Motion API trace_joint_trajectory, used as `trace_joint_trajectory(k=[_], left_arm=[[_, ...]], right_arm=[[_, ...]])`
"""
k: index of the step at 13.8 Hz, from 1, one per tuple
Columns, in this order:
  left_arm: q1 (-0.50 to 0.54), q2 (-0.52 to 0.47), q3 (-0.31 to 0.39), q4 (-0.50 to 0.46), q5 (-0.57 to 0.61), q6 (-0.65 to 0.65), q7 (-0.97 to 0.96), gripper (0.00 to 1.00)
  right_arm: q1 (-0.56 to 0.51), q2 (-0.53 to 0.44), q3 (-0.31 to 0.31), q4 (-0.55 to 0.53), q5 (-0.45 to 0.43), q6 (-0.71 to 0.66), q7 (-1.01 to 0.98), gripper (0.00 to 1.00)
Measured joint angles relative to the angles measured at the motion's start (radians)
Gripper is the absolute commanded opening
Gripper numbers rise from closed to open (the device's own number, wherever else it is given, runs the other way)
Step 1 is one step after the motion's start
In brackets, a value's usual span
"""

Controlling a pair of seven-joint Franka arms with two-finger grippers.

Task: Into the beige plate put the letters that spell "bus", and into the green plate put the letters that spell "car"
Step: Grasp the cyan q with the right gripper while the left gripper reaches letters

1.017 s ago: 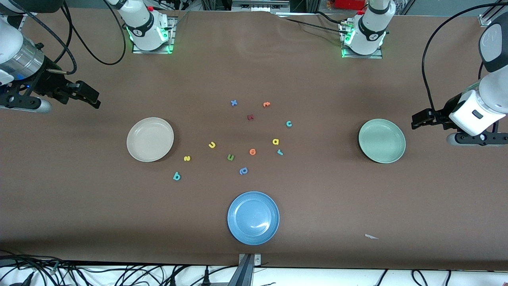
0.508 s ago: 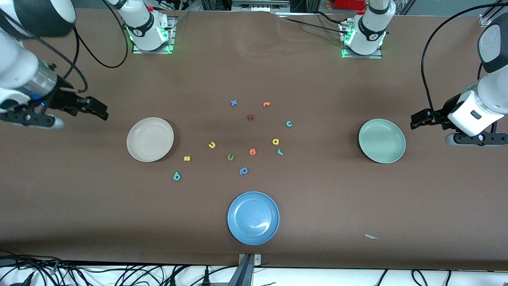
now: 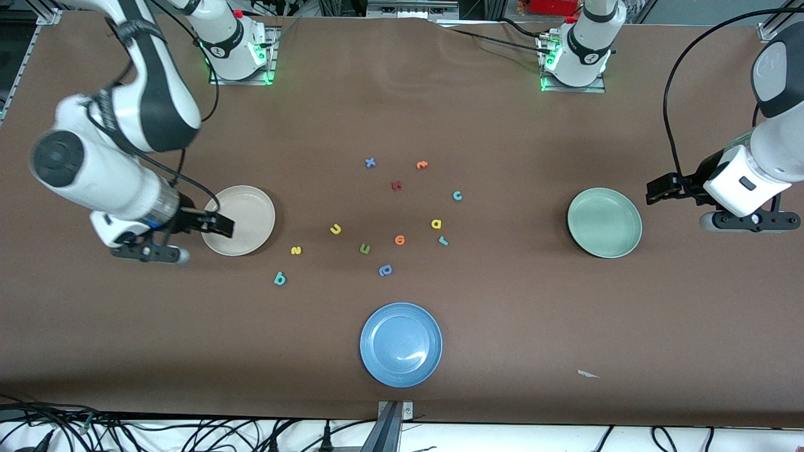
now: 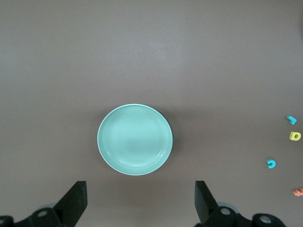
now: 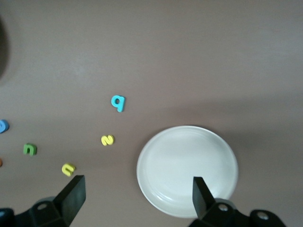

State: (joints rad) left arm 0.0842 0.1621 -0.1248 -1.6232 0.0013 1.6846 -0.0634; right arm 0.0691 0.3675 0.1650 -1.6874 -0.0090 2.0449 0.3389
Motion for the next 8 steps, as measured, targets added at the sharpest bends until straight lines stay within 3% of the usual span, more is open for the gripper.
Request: trace_joint_trajectory(k=[5,8], left_arm=[[-0.066,0.028,-0.005,-0.002,-0.011,0.000,-0.122,1.00],[-0.137,0.066,-0.007,-0.002,-0.061,0.010,-0.261,1.00]], right_arm=[[0.084,0.183,0.001,-0.001,-0.159,0.247,0.186,0.99],[0.084,0.263,-0.004,0.000,-0.170,0.345,0.211,0.81]])
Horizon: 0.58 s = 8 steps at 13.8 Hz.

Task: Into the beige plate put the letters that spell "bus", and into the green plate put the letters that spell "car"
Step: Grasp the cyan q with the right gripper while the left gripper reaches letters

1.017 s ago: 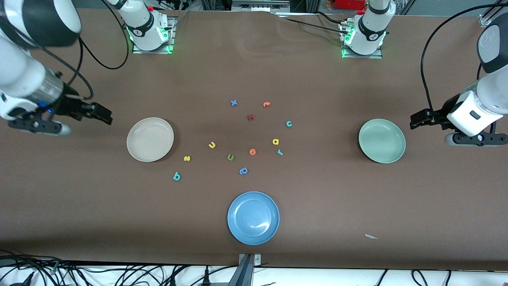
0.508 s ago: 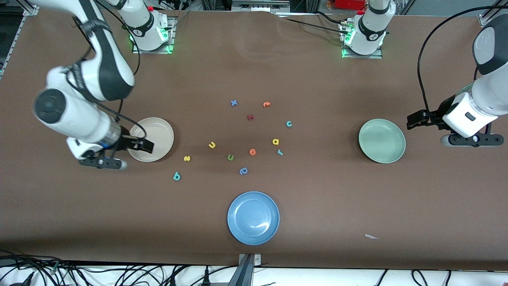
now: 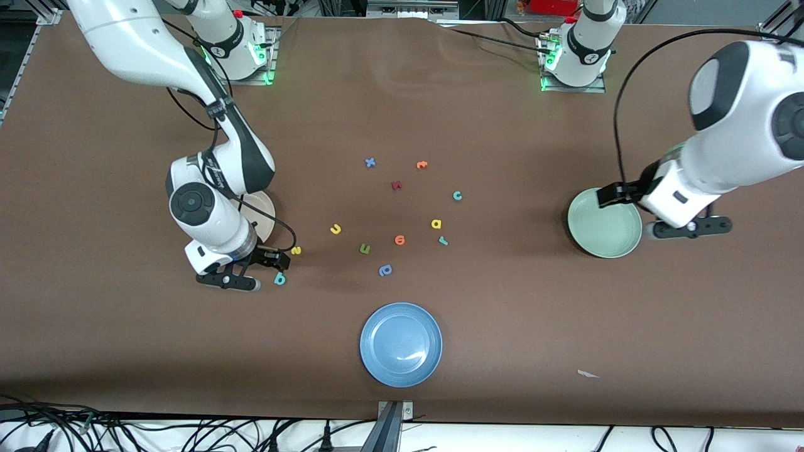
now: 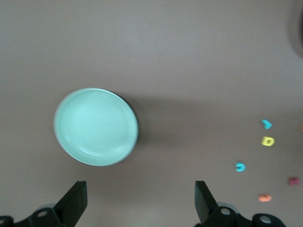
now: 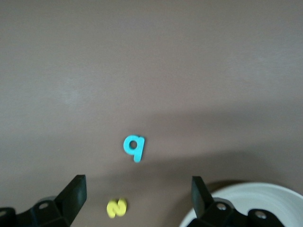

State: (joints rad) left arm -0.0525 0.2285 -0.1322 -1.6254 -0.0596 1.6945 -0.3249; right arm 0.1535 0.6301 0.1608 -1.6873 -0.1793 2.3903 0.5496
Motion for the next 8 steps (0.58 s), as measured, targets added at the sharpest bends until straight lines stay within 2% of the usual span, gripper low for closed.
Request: trace_joint_trajectory(k=[1,5,8], left_arm=[[-0.027,0.019,0.000,-0.001,-0.020,0.023,-0.058,1.00],[-0.145,0.113,-0.003,-0.011,-0.028,0.113,-0.266,1.00],[-0.215,0.154,-0.003,-0.106,-0.028,0.258,-0.351,1.00]], right_arm=[[-0.001,0.022,-0.002,0.000,0.000,0.019,0.000,0.77],[-0.005,0.094,-0.005,0.001,0.000,0.096,0.001,0.73],[-0.005,0.114,-0.005,0.001,0.000,0.114,0.001,0.66]])
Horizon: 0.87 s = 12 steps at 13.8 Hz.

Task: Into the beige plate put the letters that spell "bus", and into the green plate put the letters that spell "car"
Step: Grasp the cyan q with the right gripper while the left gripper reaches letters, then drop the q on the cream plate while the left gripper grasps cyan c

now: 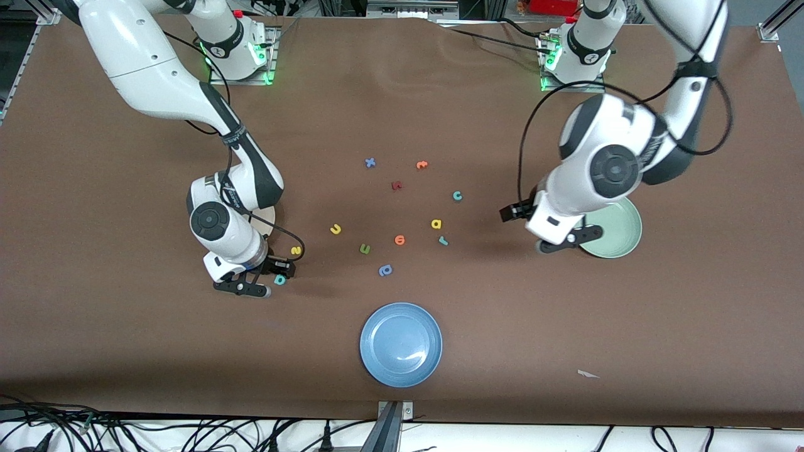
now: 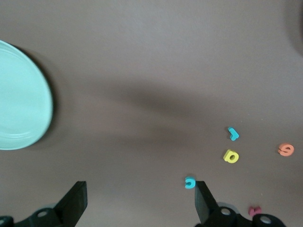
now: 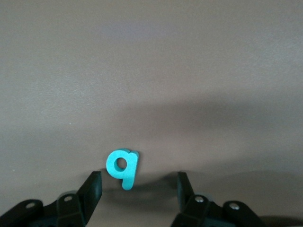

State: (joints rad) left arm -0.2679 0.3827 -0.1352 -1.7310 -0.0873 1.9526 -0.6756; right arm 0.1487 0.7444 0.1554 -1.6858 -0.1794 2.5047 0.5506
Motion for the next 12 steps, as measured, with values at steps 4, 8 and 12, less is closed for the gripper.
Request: trace_joint_trajectory(k=[4,8,12], left_arm=[[-0.078,0.006,-0.001,-0.187,0.000,0.245,-0.108,0.99],[-0.132,0.022,0.000,-0.293,0.000,0.364,-0.212,0.98],[-0.169,0.105,0.000,-0.307,0.000,0.491,-0.344,0.95]], right_arm=[[0.000,0.004,0.000,0.001,0.000,0.020,0.000,0.56],[0.000,0.009,0.000,0.010,0.000,0.027,0.000,0.49],[0.000,0.015,0.000,0.022,-0.001,0.027,0.000,0.36]])
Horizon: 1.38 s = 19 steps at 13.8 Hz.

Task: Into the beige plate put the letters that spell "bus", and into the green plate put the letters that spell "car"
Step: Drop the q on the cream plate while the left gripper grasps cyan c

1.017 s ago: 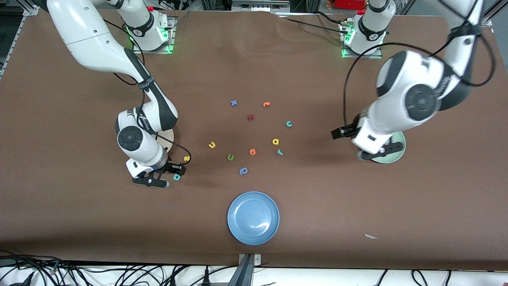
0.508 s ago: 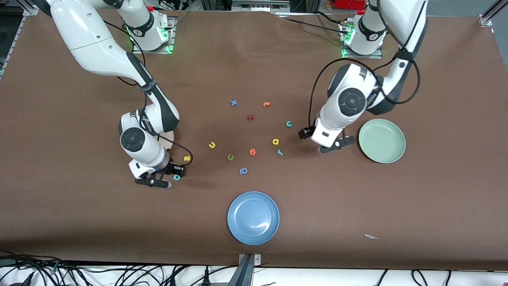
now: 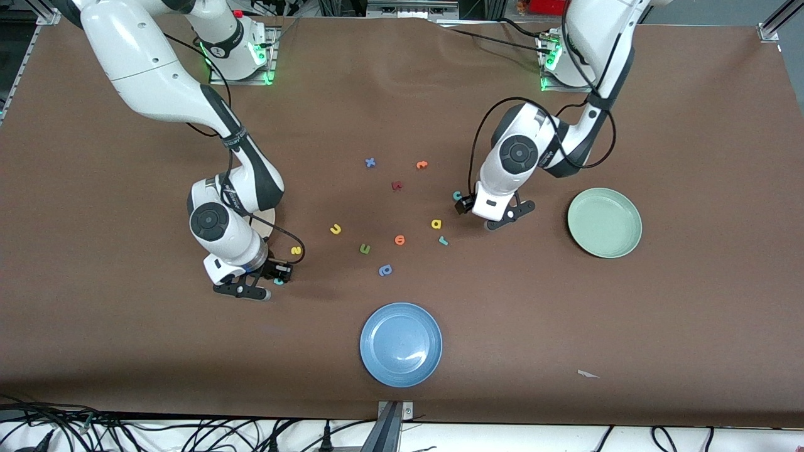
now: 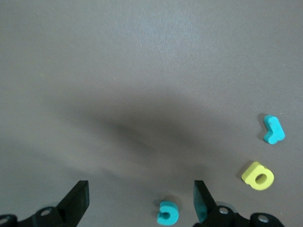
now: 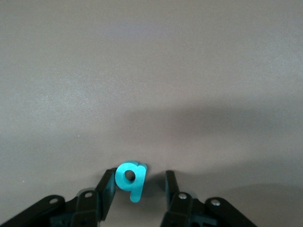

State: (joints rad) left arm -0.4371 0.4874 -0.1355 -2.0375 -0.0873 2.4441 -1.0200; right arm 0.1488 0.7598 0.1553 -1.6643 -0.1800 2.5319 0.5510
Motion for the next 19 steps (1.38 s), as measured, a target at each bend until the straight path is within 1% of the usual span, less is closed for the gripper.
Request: trace_joint_trajectory(k=[1,2,3,5,7,9,10,11,12,14,15,16,17,19], left_arm=[[-0.005,0.016,0.000,0.001,0.000,0.021,-0.018,0.94],[-0.012,0.028,0.000,0.001,0.000,0.035,-0.031,0.91],[-0.018,0.036,0.000,0.002,0.000,0.041,-0.039,0.90],[-0.025,0.042,0.000,0.002,0.000,0.044,-0.054,0.89],[-0.025,0.042,-0.011,0.004,0.000,0.044,-0.055,0.82],[-0.027,0.042,-0.036,0.005,0.000,0.044,-0.057,0.82],[-0.029,0.042,-0.045,0.005,0.000,0.044,-0.056,0.82],[-0.032,0.042,-0.051,0.005,0.000,0.044,-0.056,0.78],[-0.035,0.043,-0.052,0.005,0.000,0.044,-0.056,0.75],[-0.037,0.047,-0.052,0.004,0.000,0.044,-0.056,0.65],[-0.037,0.050,-0.052,0.004,0.000,0.044,-0.055,0.60],[-0.037,0.052,-0.052,0.004,0.000,0.044,-0.055,0.58],[-0.037,0.054,-0.052,0.004,0.000,0.044,-0.055,0.56],[-0.037,0.057,-0.052,0.004,0.000,0.044,-0.055,0.50]], right_arm=[[0.000,0.001,0.000,0.002,0.000,0.000,0.000,0.32],[0.000,0.002,0.000,0.004,-0.001,0.000,0.000,0.30],[0.000,0.002,0.000,0.005,-0.002,0.000,0.000,0.28],[0.000,0.002,0.000,0.008,-0.010,0.000,-0.001,0.28],[-0.001,0.003,-0.001,0.014,-0.055,0.000,-0.001,0.28],[-0.004,0.002,-0.008,0.024,-0.074,-0.008,-0.001,0.28],[-0.006,-0.002,-0.010,0.032,-0.077,-0.030,-0.002,0.28],[-0.006,-0.015,-0.011,0.041,-0.079,-0.077,-0.005,0.28],[-0.007,-0.039,-0.011,0.048,-0.079,-0.147,-0.013,0.25],[-0.007,-0.109,-0.011,0.048,-0.079,-0.306,-0.033,0.21],[-0.008,-0.146,-0.011,0.031,-0.079,-0.354,-0.046,0.21],[-0.011,-0.178,-0.012,-0.006,-0.079,-0.362,-0.055,0.21],[-0.019,-0.206,-0.012,-0.061,-0.079,-0.342,-0.060,0.21],[-0.045,-0.249,-0.016,-0.215,-0.079,-0.207,-0.067,0.21]])
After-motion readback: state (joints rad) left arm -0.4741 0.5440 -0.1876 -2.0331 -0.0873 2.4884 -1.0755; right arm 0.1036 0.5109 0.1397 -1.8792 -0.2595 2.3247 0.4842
